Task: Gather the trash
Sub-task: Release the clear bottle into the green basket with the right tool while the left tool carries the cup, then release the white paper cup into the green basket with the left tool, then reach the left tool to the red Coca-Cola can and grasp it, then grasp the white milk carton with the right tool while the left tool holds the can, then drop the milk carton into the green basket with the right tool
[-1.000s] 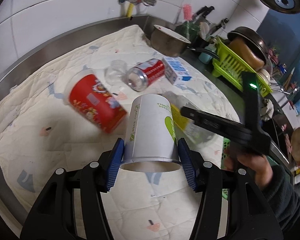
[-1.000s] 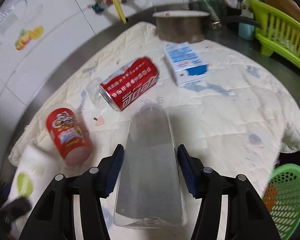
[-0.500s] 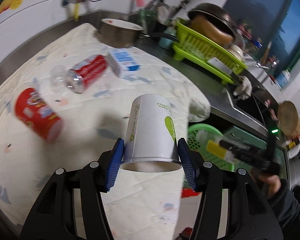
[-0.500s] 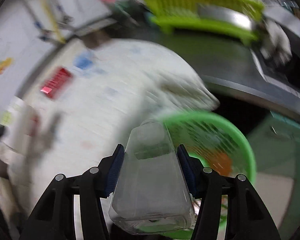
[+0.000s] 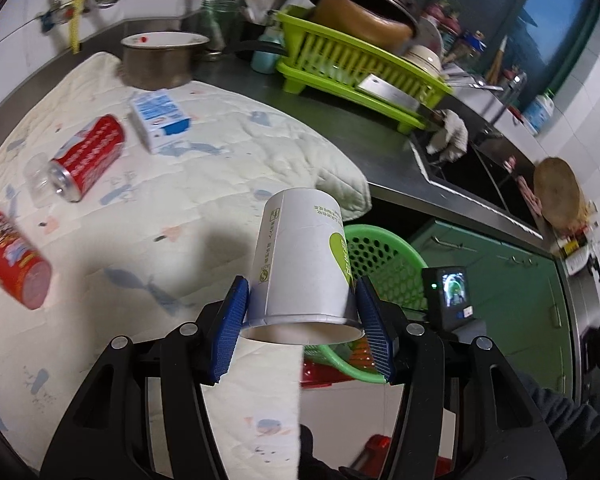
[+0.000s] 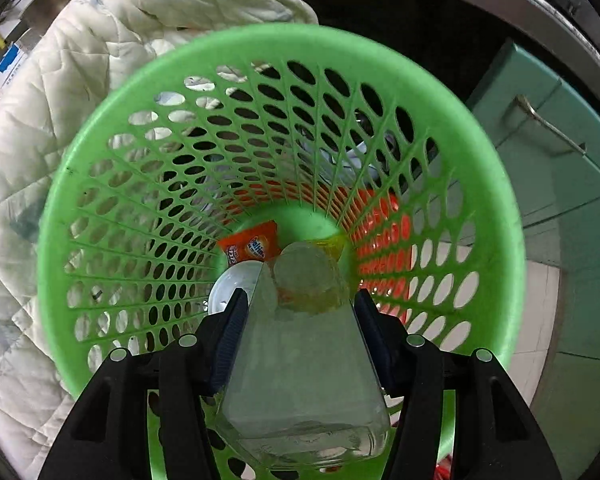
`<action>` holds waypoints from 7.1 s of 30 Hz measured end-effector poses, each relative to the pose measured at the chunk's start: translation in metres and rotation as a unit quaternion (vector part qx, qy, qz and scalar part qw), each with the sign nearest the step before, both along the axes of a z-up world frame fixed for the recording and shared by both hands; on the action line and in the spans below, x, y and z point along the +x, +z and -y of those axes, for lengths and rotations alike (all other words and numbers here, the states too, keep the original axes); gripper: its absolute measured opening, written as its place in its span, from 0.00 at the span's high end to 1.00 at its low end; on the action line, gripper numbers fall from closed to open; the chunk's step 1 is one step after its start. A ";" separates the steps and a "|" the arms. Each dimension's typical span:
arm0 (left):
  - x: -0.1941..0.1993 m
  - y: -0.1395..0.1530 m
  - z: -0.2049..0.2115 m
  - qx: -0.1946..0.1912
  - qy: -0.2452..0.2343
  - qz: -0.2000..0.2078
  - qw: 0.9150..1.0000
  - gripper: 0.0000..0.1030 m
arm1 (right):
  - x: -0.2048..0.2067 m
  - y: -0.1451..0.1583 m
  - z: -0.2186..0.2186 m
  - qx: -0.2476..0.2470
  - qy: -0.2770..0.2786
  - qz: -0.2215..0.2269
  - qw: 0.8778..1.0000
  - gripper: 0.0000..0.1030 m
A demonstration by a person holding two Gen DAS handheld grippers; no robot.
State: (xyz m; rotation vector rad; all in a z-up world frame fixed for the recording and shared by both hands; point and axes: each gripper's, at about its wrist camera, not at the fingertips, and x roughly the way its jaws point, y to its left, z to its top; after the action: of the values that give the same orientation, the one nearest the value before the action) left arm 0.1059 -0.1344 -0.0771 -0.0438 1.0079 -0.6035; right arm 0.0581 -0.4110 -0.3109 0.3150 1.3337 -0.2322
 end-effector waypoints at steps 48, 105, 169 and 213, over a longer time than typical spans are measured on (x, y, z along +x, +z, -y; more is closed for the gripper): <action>0.004 -0.068 0.165 0.045 -0.108 -0.061 0.991 0.35 | -0.137 0.193 0.028 -0.028 -0.034 0.238 0.970 0.34; 0.236 -0.061 -0.113 0.159 0.075 0.022 0.984 0.25 | 0.205 0.219 -0.180 0.052 0.222 0.246 0.942 0.34; 0.256 -0.079 -0.110 0.161 0.059 0.008 0.985 0.30 | 0.303 0.186 -0.198 0.002 0.279 0.199 0.939 0.37; 0.029 -0.066 0.138 0.090 -0.158 0.023 0.983 0.35 | -0.048 0.076 0.029 0.015 -0.007 0.095 0.995 0.33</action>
State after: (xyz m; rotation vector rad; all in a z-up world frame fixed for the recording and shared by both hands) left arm 0.1345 -0.2728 -0.1430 0.2938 1.0281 -0.7955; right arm 0.0102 -0.4400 -0.2347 0.3636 1.1479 -0.1889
